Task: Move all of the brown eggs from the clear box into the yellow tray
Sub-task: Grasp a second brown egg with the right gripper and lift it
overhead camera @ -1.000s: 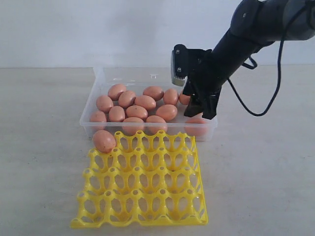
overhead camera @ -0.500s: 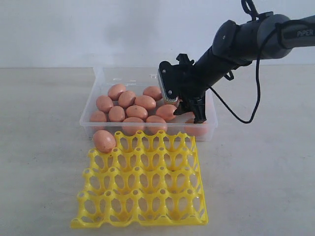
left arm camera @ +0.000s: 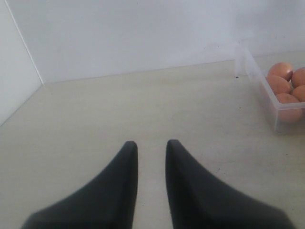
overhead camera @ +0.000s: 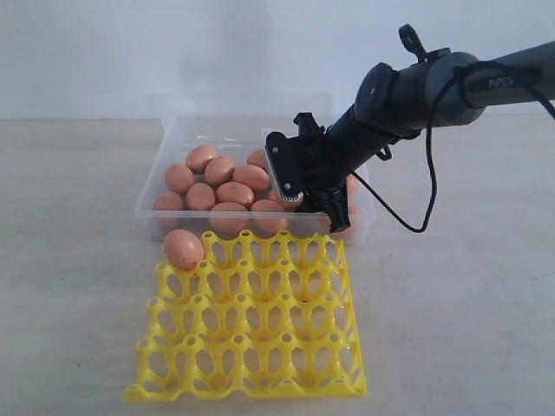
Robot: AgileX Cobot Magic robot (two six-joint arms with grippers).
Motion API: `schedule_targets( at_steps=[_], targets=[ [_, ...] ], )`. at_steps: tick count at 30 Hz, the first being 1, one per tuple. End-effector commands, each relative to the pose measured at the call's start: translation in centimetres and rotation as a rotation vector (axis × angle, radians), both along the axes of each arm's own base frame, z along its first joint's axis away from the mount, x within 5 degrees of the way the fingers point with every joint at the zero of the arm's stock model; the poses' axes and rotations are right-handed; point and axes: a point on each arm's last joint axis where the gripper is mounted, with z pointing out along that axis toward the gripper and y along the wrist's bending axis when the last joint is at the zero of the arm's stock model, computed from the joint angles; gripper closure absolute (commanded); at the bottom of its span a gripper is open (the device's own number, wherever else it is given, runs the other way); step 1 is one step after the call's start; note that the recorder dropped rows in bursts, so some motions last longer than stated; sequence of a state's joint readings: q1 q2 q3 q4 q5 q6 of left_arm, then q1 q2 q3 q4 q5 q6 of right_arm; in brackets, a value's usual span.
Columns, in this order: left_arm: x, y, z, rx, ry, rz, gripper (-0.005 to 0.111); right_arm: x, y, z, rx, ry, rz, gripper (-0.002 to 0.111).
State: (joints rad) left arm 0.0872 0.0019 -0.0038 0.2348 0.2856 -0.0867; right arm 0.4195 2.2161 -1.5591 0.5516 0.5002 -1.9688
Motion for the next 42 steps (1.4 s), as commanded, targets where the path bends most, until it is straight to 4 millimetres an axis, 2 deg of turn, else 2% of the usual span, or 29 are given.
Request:
schedule_targets(
  at_steps=[1,3,5,9,14,18,19,21,23,26,29,30,31,32,34,37,42],
  targets=[
    [0.0,0.0,-0.1,-0.004,-0.001,0.002,0.085,0.2,0.0,-0.9,-0.007,-0.005,-0.01,0.075],
    [0.0,0.0,-0.1,-0.004,-0.001,0.002,0.085,0.2,0.0,-0.9,0.005,0.009,-0.036,0.095],
    [0.0,0.0,-0.1,-0.004,-0.001,0.002,0.085,0.2,0.0,-0.9,0.031,0.039,-0.093,0.109],
    [0.0,0.0,-0.1,-0.004,-0.001,0.002,0.085,0.2,0.0,-0.6,0.089,0.099,-0.212,0.108],
    [0.0,0.0,-0.1,-0.004,-0.001,0.002,0.085,0.1,0.0,1.3,0.188,0.155,-0.37,0.108],
    [0.0,0.0,-0.1,-0.004,-0.001,0.002,0.085,-0.1,-0.1,3.8,0.282,0.191,-0.489,0.108],
    [0.0,0.0,-0.1,-0.004,-0.001,0.002,0.085,-0.5,-0.1,5.3,0.318,0.211,-0.523,0.108],
    [0.0,0.0,-0.1,-0.004,-0.001,0.002,0.085,-1.3,-0.2,6.8,0.347,0.283,-0.548,0.108],
    [0.0,0.0,-0.1,-0.004,-0.001,0.002,0.085,-2.3,-0.1,7.7,0.36,0.368,-0.55,0.109],
    [0.0,0.0,-0.1,-0.004,-0.001,0.002,0.085,-3.0,-0.3,8.1,0.5,0.382,-0.652,0.109],
    [0.0,0.0,-0.1,-0.004,-0.001,0.002,0.085,-5.7,-1.5,7.8,0.677,0.388,-0.738,0.109],
    [0.0,0.0,-0.1,-0.004,-0.001,0.002,0.085,-7.1,-1.7,8.1,0.79,0.416,-0.745,0.109],
    [0.0,0.0,-0.1,-0.004,-0.001,0.002,0.085,-7.8,-1.8,8.3,0.86,0.43,-0.741,0.109],
    [0.0,0.0,-0.1,-0.004,-0.001,0.002,0.085,-9.5,-1.8,8.4,0.868,0.452,-0.639,0.109],
    [0.0,0.0,-0.1,-0.004,-0.001,0.002,0.085,-11.2,-1.5,8.8,0.92,0.589,-0.58,0.109],
    [0.0,0.0,-0.1,-0.004,-0.001,0.002,0.085,-11.9,-1.2,8.5,0.932,0.651,-0.531,0.109],
    [0.0,0.0,-0.1,-0.004,-0.001,0.002,0.085,-10.8,-2.0,7.8,0.876,0.538,-0.646,0.109]
  ],
)
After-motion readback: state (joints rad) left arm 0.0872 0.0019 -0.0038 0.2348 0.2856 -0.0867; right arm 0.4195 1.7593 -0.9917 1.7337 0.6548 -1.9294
